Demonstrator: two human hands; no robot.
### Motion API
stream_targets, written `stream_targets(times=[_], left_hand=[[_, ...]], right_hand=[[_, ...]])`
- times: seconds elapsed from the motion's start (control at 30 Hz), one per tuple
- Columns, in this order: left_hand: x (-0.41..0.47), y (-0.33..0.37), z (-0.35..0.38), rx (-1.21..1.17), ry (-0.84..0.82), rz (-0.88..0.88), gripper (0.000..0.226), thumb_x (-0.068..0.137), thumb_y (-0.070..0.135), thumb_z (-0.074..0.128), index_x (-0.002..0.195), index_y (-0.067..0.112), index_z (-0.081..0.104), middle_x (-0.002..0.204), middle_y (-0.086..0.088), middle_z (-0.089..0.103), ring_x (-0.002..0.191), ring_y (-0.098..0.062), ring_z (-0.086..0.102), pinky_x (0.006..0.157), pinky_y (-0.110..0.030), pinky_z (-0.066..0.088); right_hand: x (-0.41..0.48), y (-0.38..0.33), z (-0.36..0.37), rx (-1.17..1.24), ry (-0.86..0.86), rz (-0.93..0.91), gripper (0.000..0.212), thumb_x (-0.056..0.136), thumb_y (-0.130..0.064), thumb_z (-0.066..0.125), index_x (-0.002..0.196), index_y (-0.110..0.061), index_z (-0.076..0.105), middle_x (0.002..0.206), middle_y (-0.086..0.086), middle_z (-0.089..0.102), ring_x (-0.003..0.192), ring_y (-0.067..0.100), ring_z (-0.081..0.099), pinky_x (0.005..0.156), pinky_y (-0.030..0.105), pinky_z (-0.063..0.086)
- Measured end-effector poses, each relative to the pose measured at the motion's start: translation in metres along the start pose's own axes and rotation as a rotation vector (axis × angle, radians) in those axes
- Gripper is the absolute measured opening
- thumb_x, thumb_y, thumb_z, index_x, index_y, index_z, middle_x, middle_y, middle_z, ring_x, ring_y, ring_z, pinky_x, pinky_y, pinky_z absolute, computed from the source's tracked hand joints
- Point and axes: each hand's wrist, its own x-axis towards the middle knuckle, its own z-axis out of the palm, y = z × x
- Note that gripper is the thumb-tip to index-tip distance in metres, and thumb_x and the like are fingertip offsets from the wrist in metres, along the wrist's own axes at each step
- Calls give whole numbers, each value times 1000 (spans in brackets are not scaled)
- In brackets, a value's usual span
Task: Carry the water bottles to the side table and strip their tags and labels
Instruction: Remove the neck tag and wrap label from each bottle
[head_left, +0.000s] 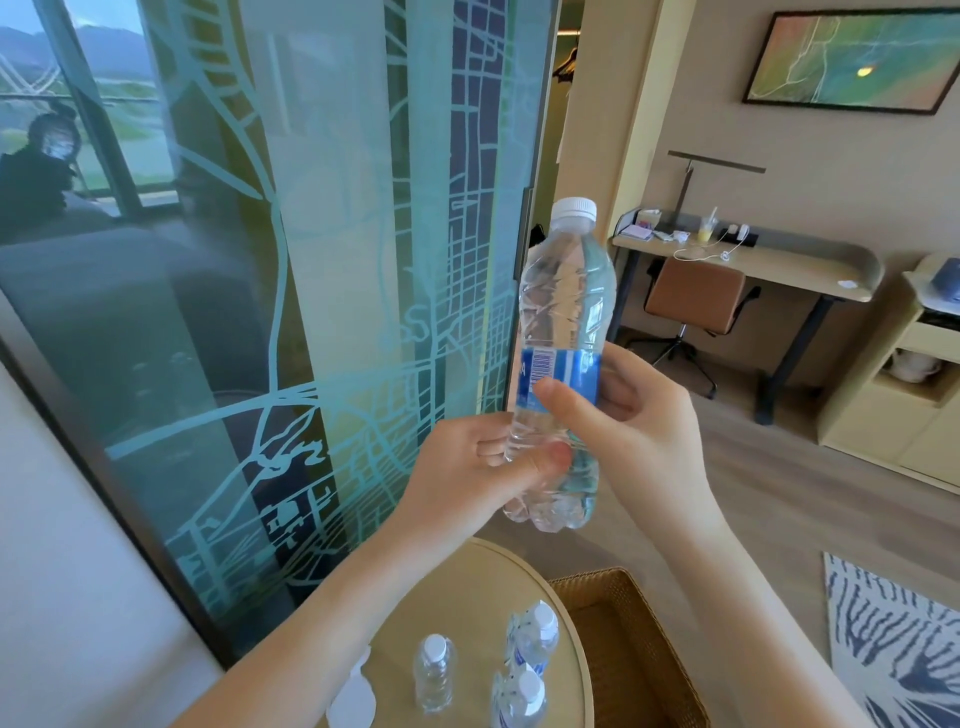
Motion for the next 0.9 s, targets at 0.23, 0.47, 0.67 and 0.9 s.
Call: stream_targets(times=[0.23,0.47,0.67,0.9], left_hand=[[-4,1,1,-55,20,13,17,86,22,78,97,35,79,97,9,79,94,-4,73,75,-4,49],[-5,-1,-4,-33,7,3,17,88,27,76,102,34,78,96,10,79,93,-2,73,76,-3,46],[-5,-3,-8,-6,-22,10,19,87,35,71,105,32,78,100,7,79,94,-5,72,76,-6,49],[-5,-5,-6,16,-17,11,21,85,38,71,102,28,79,97,3,79,89,-5,72,74,-4,46]], right_hand=[[3,5,-1,-34,-40,-6,30,87,-16,77,117,-22,72,98,-16,79,89,4,76,71,16,58],[5,9,-9,75,-139,45,27,96,-9,66,121,-18,71,104,-7,79,96,11,76,74,19,59],[9,14,-16,173,-174,134,27,102,-10,57,126,-13,69,111,4,78,103,22,75,83,33,62],[6,18,-11,150,-92,58,26,97,-4,62,120,-11,73,101,2,80,93,19,77,72,25,61]])
